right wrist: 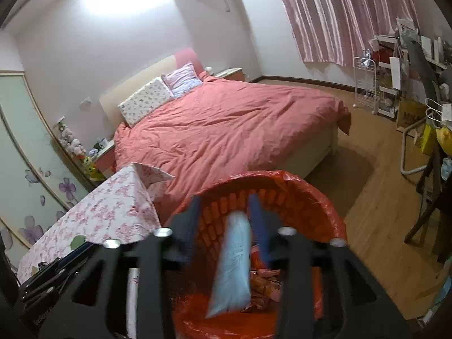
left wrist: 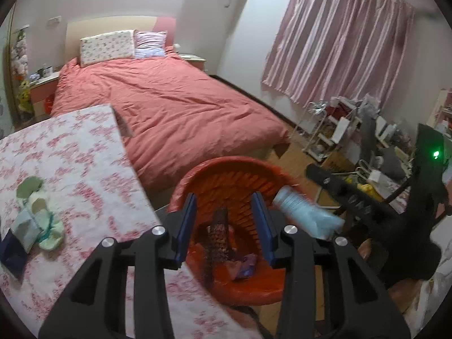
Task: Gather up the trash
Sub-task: 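Carry the black mat and blue packet over the orange basket and open both tools, then move both tools back over the clutter on the bed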
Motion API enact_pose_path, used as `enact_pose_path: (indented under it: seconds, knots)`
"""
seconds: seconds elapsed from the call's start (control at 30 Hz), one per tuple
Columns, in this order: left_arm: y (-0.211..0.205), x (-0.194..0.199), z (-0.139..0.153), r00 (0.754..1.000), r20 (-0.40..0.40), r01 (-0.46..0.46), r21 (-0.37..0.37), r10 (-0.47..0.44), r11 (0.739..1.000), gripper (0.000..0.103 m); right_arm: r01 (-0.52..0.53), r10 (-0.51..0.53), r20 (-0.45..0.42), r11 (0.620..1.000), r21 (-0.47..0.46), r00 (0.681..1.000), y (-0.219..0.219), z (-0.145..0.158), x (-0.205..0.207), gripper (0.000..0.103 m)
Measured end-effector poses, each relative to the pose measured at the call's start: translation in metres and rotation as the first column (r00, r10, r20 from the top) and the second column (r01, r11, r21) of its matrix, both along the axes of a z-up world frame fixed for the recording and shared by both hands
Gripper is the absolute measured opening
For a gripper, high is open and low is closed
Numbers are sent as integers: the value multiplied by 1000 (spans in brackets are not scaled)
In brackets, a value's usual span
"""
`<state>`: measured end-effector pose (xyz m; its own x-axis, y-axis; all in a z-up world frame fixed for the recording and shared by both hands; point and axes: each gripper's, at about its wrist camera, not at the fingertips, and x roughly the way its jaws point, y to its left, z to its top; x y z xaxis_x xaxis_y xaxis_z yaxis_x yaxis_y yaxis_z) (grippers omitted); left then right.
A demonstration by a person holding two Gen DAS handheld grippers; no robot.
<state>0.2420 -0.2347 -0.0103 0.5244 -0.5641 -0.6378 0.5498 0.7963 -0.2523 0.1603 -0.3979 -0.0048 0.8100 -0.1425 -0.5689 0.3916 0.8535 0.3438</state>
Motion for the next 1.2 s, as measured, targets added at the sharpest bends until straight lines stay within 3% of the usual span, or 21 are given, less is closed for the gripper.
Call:
enact_pose_path:
  seconds: [0.23, 0.47, 0.67, 0.87, 0.97, 1.2]
  knots:
    - [52, -4, -6, 993, 58, -109, 97, 103, 989, 50, -13, 13, -14, 999, -45, 1000, 13, 4, -10, 54]
    - [135, -21, 0, 960, 137, -264, 149, 245, 953, 59, -89, 86, -35, 991, -95, 996, 54, 13, -5, 57]
    - [226, -30, 1, 902, 152, -425, 145, 405, 893, 65, -200, 191, -70, 970, -141, 979, 110, 12, 5, 59]
    - [311, -33, -7, 814, 165, -580, 164, 557, 798, 70, -346, 328, -130, 925, -157, 936, 183, 1, 23, 59]
    - [341, -33, -9, 782, 166, -623, 173, 601, 763, 71, -402, 380, -155, 903, -151, 912, 218, -5, 31, 59]
    - [377, -36, -15, 744, 153, -668, 170, 650, 725, 74, -498, 463, -216, 854, -152, 860, 297, -21, 52, 59]
